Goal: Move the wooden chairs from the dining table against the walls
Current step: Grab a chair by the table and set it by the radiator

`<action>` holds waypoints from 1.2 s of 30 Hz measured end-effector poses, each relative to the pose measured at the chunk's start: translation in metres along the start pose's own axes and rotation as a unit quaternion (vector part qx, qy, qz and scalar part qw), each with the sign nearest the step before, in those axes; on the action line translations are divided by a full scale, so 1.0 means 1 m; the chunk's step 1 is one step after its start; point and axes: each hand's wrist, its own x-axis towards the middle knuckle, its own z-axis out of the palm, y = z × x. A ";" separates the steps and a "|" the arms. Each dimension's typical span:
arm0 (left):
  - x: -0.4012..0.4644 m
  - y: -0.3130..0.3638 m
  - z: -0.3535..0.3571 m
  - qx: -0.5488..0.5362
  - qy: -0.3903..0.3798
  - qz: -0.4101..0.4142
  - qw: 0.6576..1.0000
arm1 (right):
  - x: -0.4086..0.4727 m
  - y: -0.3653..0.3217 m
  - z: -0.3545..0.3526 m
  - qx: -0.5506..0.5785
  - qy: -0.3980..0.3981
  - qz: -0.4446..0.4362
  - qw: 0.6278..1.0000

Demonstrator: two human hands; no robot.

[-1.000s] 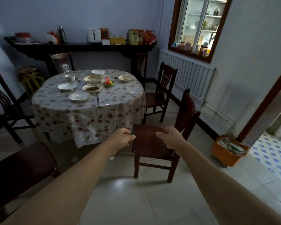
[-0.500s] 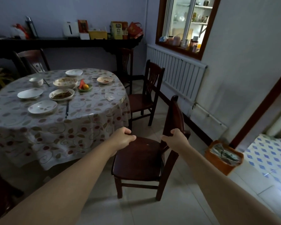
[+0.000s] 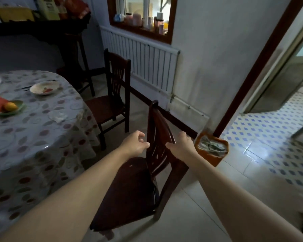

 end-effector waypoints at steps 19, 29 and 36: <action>0.165 0.027 0.055 0.362 -0.001 0.215 0.907 | 0.109 0.024 0.036 0.028 -0.123 0.021 0.992; 0.220 0.013 0.019 0.494 -0.013 0.402 0.771 | 0.138 -0.017 0.036 0.003 -0.155 0.009 0.988; 0.272 0.006 -0.046 0.511 -0.045 0.454 0.728 | 0.181 -0.070 0.042 -0.062 -0.195 -0.053 0.977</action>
